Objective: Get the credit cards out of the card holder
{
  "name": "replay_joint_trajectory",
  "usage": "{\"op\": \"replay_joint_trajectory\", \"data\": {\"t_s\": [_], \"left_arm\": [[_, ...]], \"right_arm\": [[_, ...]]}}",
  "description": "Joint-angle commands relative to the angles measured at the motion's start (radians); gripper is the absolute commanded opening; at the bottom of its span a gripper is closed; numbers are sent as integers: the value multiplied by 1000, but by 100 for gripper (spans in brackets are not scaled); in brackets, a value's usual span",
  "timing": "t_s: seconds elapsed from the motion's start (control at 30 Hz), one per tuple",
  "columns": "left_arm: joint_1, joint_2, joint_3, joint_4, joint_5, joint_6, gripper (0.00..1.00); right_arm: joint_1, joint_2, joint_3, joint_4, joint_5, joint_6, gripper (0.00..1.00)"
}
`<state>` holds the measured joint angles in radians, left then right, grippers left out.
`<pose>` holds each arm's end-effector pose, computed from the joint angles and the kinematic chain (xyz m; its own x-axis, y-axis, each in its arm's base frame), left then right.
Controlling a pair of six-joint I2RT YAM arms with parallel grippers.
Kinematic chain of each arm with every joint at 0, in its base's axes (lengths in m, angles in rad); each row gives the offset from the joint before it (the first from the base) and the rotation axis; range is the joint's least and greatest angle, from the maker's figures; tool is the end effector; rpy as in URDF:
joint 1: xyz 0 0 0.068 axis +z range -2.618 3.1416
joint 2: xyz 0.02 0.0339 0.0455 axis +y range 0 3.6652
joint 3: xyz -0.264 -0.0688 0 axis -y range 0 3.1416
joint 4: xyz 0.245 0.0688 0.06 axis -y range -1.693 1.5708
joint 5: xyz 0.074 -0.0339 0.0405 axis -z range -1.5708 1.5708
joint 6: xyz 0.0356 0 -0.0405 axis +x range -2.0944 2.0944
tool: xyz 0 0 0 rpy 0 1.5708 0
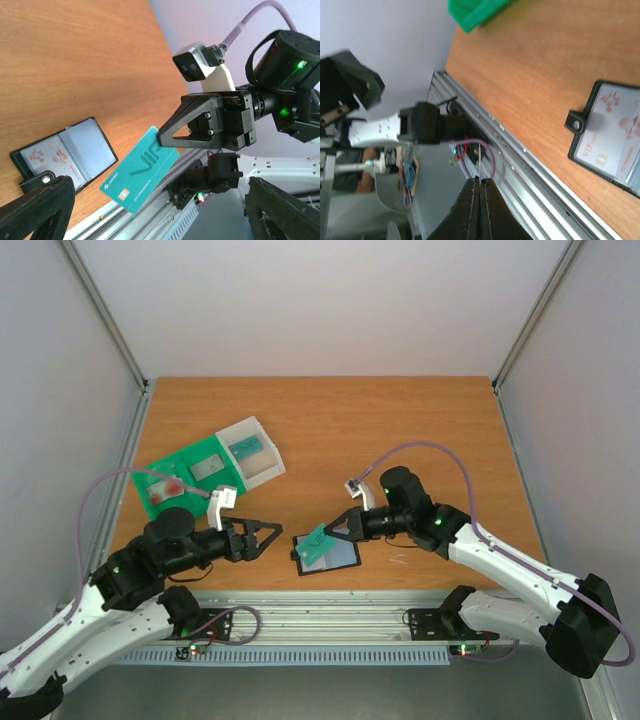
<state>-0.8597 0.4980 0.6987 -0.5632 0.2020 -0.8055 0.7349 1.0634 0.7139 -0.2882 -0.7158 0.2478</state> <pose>0.0716 -0.0941 0.3086 -0.7839 -0.1725 -0.5964 0.4321 0.5382 -0.7236 0.1501 0.1672 0.2567 -0.6482 -0.3364 -0.6831 -0.7614 0.2979 0.5758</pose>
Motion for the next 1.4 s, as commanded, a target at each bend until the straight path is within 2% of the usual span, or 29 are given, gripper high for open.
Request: {"op": "replay_joint_trajectory", "data": {"t_s": [0.0,0.17,0.33,0.5,0.73,1.0,1.23,1.37], "left_arm": [[-1,-65,-31,-4,-93,-78,93],[-1,-97,-105,94,-52,-186,85],[-1,-58,-166,259,21,-255,66],[-2,10,-176,330,42,-285,53],[-2,30,-298,580,46,-401,32],[-3,71,-355,756,77,-479,30],[-3,87,-360,829,98,-499,28],[-2,111,-364,893,111,-517,18]], "right_arm": [[-15,-49,31,92,109,158,1],[-16,-73,23,194,141,281,1],[-17,-80,4,312,159,361,1],[-16,-85,-16,357,172,396,1],[-16,-130,-50,377,202,441,1],[-16,-189,-84,377,234,448,1],[-16,-195,-67,355,225,438,1],[-16,-198,-74,360,231,452,1]]}}
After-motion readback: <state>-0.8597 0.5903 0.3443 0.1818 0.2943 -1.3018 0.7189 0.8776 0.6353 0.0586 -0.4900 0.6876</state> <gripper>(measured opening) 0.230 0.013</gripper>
